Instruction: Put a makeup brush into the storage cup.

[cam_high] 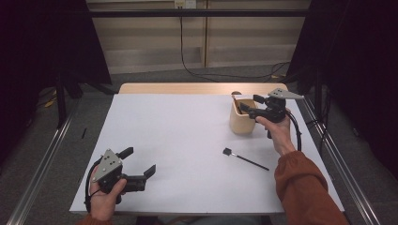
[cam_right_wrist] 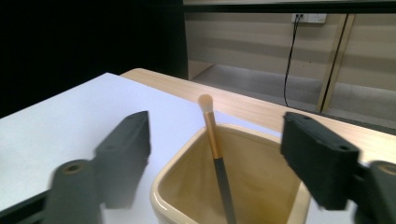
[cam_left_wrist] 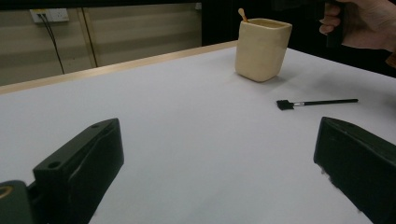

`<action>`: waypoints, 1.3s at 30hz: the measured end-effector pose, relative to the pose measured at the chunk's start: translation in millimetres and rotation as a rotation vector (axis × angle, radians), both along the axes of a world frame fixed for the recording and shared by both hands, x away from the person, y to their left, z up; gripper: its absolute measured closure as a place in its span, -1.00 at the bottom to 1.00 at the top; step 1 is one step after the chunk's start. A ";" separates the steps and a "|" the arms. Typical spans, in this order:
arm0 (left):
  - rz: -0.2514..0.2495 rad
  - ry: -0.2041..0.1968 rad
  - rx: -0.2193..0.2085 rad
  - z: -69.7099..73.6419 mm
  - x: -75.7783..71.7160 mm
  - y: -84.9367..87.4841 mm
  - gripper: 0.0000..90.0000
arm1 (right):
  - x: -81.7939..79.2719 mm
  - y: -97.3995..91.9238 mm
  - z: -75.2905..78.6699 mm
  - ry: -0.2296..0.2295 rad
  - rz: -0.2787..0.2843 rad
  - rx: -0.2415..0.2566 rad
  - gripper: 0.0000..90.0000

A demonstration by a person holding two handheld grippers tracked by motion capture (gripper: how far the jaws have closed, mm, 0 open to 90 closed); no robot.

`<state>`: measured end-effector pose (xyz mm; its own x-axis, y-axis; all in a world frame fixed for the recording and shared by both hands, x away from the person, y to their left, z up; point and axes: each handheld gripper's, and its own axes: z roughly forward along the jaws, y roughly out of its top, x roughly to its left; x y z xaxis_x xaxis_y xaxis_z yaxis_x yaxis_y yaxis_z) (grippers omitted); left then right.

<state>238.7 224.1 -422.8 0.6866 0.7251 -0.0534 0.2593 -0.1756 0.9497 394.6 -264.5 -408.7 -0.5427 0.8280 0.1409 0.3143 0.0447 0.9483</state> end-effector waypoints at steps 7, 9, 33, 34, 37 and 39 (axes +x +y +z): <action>0.002 -0.001 -0.004 0.2 0.6 0.5 -0.97 | -5.7 -0.6 1.8 -0.005 0.002 0.005 -0.96; 0.002 -0.002 -0.002 0.2 0.8 0.7 -0.97 | -7.6 -1.2 1.8 -0.005 0.007 0.010 -1.00; 0.026 -0.012 -0.004 1.1 5.6 5.2 -0.97 | -51.3 -12.5 5.5 -0.024 0.002 -0.052 -0.95; 0.026 -0.013 -0.005 1.1 5.6 5.5 -0.97 | -52.7 -13.0 5.8 -0.020 0.003 -0.047 -0.95; 0.028 -0.012 -0.005 0.9 5.5 6.3 -0.97 | -60.4 -14.4 5.9 -0.017 0.005 -0.043 -0.97; 0.031 -0.013 -0.002 0.7 5.6 6.5 -0.97 | -64.5 -13.5 4.4 -0.009 0.000 -0.043 -0.97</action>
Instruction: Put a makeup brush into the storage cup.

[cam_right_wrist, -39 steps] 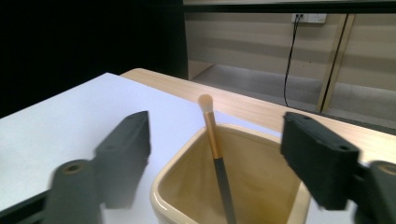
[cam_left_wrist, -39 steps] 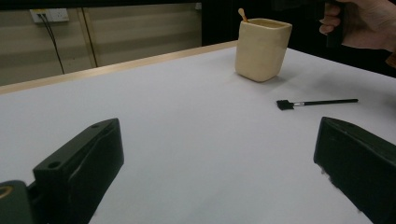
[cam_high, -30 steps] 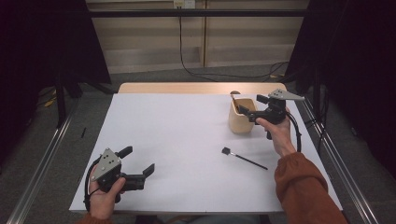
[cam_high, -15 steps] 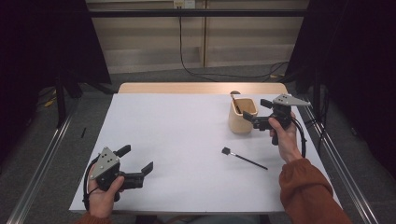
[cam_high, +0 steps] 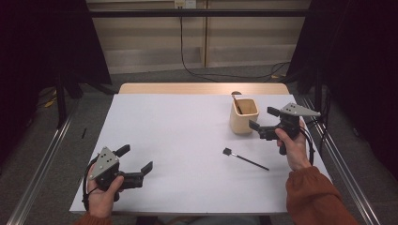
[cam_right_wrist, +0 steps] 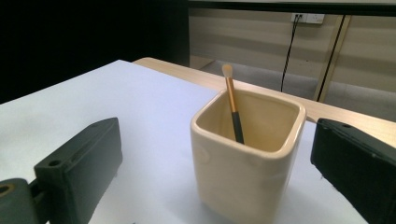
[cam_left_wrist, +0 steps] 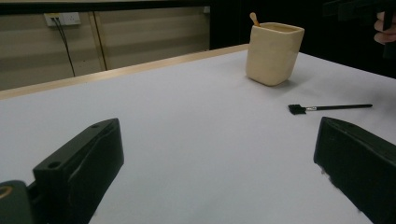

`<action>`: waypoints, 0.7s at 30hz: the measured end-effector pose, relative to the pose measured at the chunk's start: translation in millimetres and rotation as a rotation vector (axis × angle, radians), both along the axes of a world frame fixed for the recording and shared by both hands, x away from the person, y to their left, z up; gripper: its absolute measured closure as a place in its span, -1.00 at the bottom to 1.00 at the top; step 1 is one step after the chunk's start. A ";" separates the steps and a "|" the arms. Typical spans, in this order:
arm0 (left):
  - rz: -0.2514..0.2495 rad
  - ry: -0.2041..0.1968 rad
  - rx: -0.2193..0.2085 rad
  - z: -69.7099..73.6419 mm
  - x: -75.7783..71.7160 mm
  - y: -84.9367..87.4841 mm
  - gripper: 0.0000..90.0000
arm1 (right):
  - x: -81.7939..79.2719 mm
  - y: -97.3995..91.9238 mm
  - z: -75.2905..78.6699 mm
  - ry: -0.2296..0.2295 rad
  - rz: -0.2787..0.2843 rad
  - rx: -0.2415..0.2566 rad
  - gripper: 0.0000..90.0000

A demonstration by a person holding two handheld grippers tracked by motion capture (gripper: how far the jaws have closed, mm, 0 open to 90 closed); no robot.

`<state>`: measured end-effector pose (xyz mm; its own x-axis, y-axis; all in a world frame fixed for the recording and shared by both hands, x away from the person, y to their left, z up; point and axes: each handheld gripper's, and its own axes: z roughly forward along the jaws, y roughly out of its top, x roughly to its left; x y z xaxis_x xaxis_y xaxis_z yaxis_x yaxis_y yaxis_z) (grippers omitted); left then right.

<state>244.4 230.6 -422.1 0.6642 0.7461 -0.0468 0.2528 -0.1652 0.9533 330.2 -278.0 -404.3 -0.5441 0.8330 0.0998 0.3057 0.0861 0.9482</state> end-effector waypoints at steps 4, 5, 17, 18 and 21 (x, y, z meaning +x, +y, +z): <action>0.000 0.001 -0.006 0.0 -0.8 -0.9 -0.96 | -6.1 2.1 -1.2 0.020 0.018 0.002 -0.97; 0.003 -0.002 -0.006 0.2 -1.2 -0.9 -0.96 | -8.1 2.8 -1.5 0.018 0.017 -0.002 -0.96; 0.001 0.003 -0.011 -0.1 -1.4 1.8 -0.97 | -37.8 -1.9 -10.9 0.030 0.022 0.002 -0.96; 0.002 0.003 -0.012 0.1 -1.2 2.3 -0.97 | -40.3 -2.7 -10.8 0.033 0.021 0.006 -0.96; 0.004 -0.003 -0.013 0.3 -2.3 3.4 -0.97 | -48.8 -4.9 -10.2 0.023 0.009 0.009 -0.96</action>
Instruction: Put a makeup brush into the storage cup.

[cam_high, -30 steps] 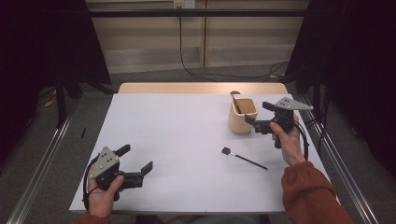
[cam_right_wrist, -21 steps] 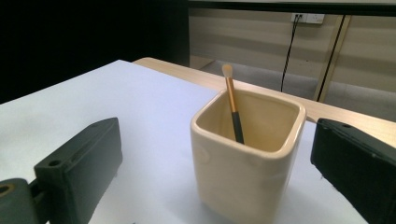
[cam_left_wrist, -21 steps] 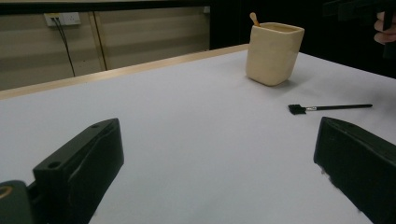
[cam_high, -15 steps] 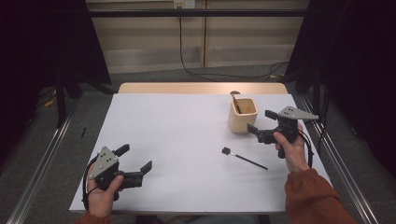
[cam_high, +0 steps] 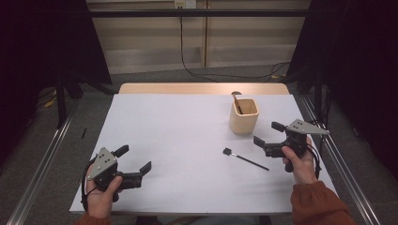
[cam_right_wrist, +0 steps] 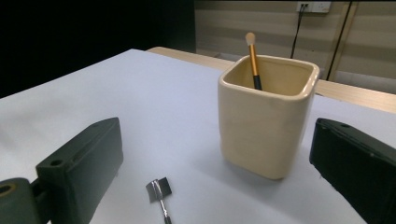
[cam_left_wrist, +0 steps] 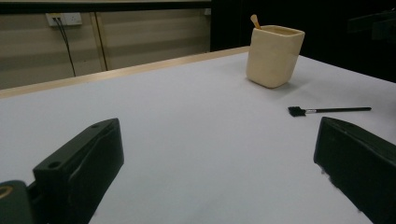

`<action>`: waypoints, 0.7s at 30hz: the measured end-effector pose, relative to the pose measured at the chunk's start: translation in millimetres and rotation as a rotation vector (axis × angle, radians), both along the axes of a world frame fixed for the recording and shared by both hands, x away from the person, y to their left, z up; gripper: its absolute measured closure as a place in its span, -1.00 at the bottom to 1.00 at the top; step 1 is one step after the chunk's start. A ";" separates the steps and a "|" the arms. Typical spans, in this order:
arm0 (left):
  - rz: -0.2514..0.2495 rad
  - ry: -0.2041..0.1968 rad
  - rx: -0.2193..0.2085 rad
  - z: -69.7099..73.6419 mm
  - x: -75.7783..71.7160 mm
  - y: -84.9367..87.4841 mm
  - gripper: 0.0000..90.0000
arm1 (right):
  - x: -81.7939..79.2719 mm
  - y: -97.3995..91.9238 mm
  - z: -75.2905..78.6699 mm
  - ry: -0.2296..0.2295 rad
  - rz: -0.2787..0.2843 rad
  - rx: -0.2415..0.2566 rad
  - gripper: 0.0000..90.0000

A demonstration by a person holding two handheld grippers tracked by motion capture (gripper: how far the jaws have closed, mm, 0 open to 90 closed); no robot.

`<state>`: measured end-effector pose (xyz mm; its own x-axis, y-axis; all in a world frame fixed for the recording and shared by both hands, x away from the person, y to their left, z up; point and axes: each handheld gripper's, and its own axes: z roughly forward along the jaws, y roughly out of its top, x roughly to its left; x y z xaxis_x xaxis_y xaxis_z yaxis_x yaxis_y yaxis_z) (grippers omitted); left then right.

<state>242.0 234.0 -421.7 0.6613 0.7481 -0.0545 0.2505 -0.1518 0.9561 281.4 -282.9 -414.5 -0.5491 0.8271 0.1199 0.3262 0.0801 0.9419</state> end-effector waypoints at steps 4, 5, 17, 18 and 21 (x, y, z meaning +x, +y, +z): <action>0.005 0.001 0.002 -0.4 -1.9 -1.1 -0.97 | -12.2 -2.3 -4.7 0.013 -0.002 -0.014 -0.96; 0.003 0.000 0.002 -0.3 -2.0 -1.4 -0.96 | -14.2 -3.2 -5.0 0.014 -0.003 -0.012 -0.96; 0.013 0.000 0.000 0.4 -6.0 0.5 -0.97 | -46.1 -16.4 -14.6 0.032 -0.028 0.007 -0.95; 0.014 0.000 -0.001 0.3 -6.5 0.8 -0.97 | -49.3 -16.7 -16.0 0.035 -0.027 0.005 -0.95; 0.017 0.004 -0.003 -0.4 -8.2 1.9 -0.97 | -53.4 -16.7 -17.3 0.036 -0.025 0.010 -0.95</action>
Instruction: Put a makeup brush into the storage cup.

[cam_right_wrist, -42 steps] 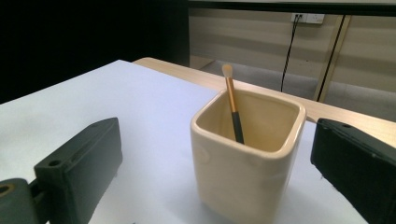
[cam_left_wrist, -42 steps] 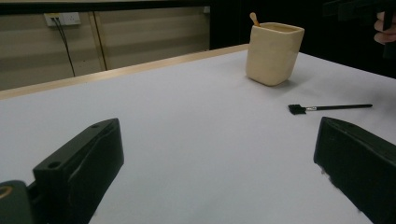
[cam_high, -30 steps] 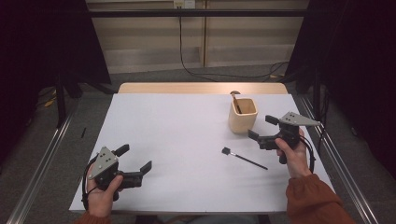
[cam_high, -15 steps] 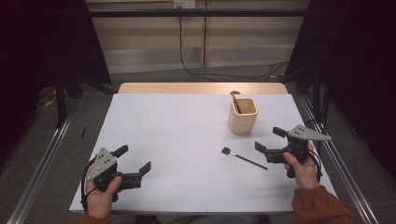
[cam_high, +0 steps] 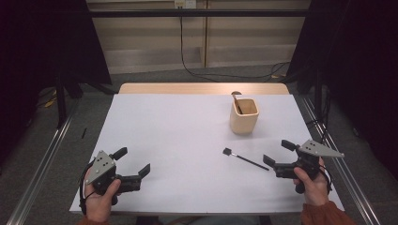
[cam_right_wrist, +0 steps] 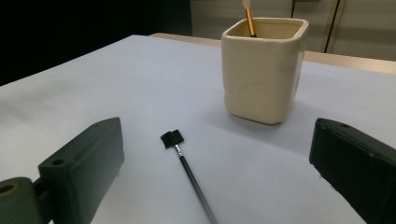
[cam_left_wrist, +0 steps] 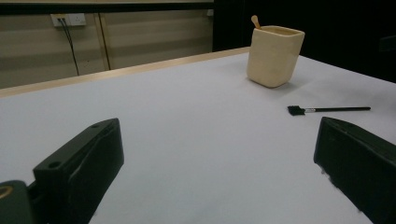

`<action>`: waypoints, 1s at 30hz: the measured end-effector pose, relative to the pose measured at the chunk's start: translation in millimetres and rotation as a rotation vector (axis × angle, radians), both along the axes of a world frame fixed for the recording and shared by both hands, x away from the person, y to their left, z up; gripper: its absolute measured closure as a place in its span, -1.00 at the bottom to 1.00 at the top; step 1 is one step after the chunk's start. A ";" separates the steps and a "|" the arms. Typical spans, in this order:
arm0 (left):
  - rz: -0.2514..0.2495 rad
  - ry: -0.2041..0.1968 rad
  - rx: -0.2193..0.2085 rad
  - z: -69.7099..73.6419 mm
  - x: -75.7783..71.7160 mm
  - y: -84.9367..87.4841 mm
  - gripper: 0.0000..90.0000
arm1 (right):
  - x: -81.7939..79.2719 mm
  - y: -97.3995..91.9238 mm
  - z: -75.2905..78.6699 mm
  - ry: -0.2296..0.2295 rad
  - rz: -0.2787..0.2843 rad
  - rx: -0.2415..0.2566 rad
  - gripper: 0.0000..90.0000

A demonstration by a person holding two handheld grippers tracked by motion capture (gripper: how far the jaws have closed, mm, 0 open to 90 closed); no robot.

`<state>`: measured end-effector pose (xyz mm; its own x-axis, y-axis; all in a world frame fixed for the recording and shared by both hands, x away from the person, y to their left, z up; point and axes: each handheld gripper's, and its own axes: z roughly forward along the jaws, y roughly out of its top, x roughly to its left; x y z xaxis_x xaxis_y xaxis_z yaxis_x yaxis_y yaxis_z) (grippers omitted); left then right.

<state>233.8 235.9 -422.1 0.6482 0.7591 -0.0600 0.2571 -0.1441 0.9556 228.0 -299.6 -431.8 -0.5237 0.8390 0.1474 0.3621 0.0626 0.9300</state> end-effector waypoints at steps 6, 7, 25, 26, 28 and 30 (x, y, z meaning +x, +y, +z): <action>-0.008 -0.005 0.001 -0.1 -0.8 -2.7 -0.97 | -1.5 0.1 -1.9 -0.009 0.011 0.006 -0.94; -0.010 -0.003 0.009 -0.3 -1.1 -3.7 -0.97 | -1.4 -0.2 -1.6 -0.012 0.009 0.005 -0.94; -0.012 -0.001 0.006 -1.2 1.7 -2.6 -0.97 | 17.3 2.0 -1.3 0.014 0.052 -0.025 -0.91; -0.009 0.001 0.005 -1.2 1.9 -2.7 -0.97 | 18.8 2.3 -1.1 0.016 0.052 -0.026 -0.91; -0.005 0.001 0.007 -0.9 2.1 -2.9 -0.97 | 21.2 2.1 0.0 0.020 0.061 -0.028 -0.92; -0.010 0.001 0.010 -0.7 1.5 -3.2 -0.97 | 23.4 2.5 0.9 0.025 0.067 -0.027 -0.93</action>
<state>235.3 232.7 -422.9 0.6554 0.7534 -0.0533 0.2569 -0.1560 0.9538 251.4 -297.0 -430.9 -0.5754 0.8060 0.1389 0.3796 0.1127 0.9183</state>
